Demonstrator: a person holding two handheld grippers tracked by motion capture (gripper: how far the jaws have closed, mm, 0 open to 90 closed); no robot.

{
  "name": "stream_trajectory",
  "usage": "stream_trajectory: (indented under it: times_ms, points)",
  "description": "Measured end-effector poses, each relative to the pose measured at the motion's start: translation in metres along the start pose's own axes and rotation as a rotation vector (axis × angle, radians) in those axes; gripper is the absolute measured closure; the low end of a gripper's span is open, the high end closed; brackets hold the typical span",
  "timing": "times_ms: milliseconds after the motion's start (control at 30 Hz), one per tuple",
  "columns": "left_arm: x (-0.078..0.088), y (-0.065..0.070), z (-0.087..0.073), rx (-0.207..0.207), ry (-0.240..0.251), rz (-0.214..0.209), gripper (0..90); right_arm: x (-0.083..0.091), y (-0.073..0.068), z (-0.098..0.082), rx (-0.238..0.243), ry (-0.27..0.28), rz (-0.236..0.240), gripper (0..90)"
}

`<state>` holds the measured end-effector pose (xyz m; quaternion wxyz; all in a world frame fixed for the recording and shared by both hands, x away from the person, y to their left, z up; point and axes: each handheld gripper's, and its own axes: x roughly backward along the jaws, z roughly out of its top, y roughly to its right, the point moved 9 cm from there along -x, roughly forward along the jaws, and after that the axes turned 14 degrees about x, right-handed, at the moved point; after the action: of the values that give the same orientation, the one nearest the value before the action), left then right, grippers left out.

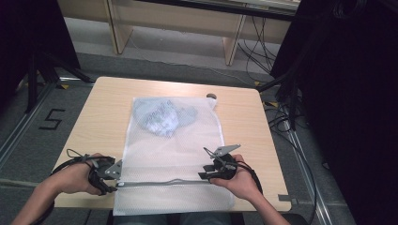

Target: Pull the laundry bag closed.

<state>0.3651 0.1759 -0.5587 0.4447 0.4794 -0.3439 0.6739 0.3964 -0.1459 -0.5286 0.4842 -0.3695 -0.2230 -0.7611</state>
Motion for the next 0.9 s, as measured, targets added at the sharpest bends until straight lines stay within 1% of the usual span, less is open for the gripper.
stream_trajectory:
  times_ms: [33,67,133,167,200,233,267,300,333,367,400,433,467,500,533,567,600,633,667,700,733,767,800,833,867,900]
  points:
    - [0.001,-0.001,-0.001,-0.002,0.005,0.003,51.6,0.0,0.0,0.0,0.0,0.0,0.0,62.4]
    - [0.001,0.0,-0.002,0.008,0.016,-0.006,52.7,-0.001,0.0,0.0,0.01,0.004,-0.001,62.5]
    - [0.003,0.001,-0.002,0.012,0.016,-0.006,53.2,-0.001,0.0,0.001,0.01,0.005,0.0,62.5]
    - [0.006,0.001,-0.003,0.011,0.025,-0.014,56.6,-0.001,0.0,0.001,0.01,0.0,-0.004,62.7]
    - [0.006,0.001,-0.003,0.011,0.025,-0.014,58.4,-0.001,0.0,0.001,0.01,0.0,-0.004,62.7]
    - [0.012,-0.001,-0.004,0.014,0.045,-0.02,58.4,-0.001,0.0,0.001,0.011,0.0,-0.004,62.8]
    - [0.018,-0.003,-0.005,0.064,0.072,-0.028,62.4,-0.001,-0.001,0.002,0.015,0.006,-0.003,63.2]
    - [0.023,-0.004,-0.003,0.138,0.123,-0.035,66.0,-0.001,-0.001,0.002,0.013,0.008,0.001,63.6]
    - [0.028,-0.008,-0.004,0.192,0.142,-0.031,74.5,-0.003,-0.002,0.003,0.005,0.019,-0.007,64.6]
    - [0.032,-0.014,-0.006,0.367,0.183,-0.025,78.2,-0.004,-0.001,0.003,0.015,0.021,-0.01,65.1]
    - [0.033,-0.018,-0.009,0.483,0.187,-0.024,82.3,-0.003,-0.003,0.004,-0.001,0.017,0.0,65.8]
    - [0.032,-0.019,-0.013,0.571,0.188,-0.022,84.1,-0.002,-0.003,0.003,0.009,-0.004,0.008,66.4]
    - [0.032,-0.019,-0.013,0.571,0.188,-0.022,86.3,-0.002,-0.003,0.003,0.009,-0.004,0.008,66.4]
    - [0.029,-0.02,-0.019,0.7,0.167,-0.026,89.6,-0.003,-0.006,0.003,0.003,-0.01,0.015,67.0]
    - [0.026,-0.021,-0.024,0.89,0.186,0.002,89.9,-0.006,-0.009,0.006,-0.023,0.02,0.017,67.4]
    - [0.023,-0.02,-0.025,1.003,0.211,-0.009,90.0,-0.005,-0.006,0.005,0.01,0.006,0.019,67.7]
    - [0.023,-0.02,-0.025,1.003,0.211,-0.009,90.0,-0.005,-0.006,0.005,0.01,0.006,0.019,67.7]
    - [0.021,-0.017,-0.025,1.061,0.215,-0.05,90.0,-0.005,-0.006,0.005,0.023,-0.011,0.017,67.9]
    - [0.021,-0.015,-0.024,1.077,0.222,-0.061,90.0,-0.008,-0.007,0.007,0.015,0.007,0.014,68.1]
    - [0.023,-0.015,-0.021,1.09,0.227,-0.06,90.0,-0.007,-0.008,0.006,0.015,-0.015,0.02,68.1]
    - [0.024,-0.015,-0.018,1.092,0.226,-0.05,90.0,-0.008,-0.009,0.008,0.02,-0.017,0.025,68.2]
    - [0.025,-0.015,-0.015,1.091,0.222,-0.035,90.0,-0.009,-0.012,0.009,0.011,-0.015,0.032,68.3]
    - [0.025,-0.014,-0.011,1.093,0.221,-0.034,90.0,-0.011,-0.013,0.011,0.021,-0.02,0.034,68.4]
    - [0.023,-0.014,-0.008,1.082,0.221,-0.036,90.0,-0.011,-0.013,0.011,0.021,-0.02,0.034,68.4]
    - [0.02,-0.013,-0.003,1.072,0.212,-0.04,90.0,-0.013,-0.015,0.014,0.019,-0.006,0.037,68.5]
    - [0.017,-0.013,-0.001,1.075,0.203,-0.039,90.0,-0.015,-0.017,0.016,0.028,-0.021,0.038,68.9]
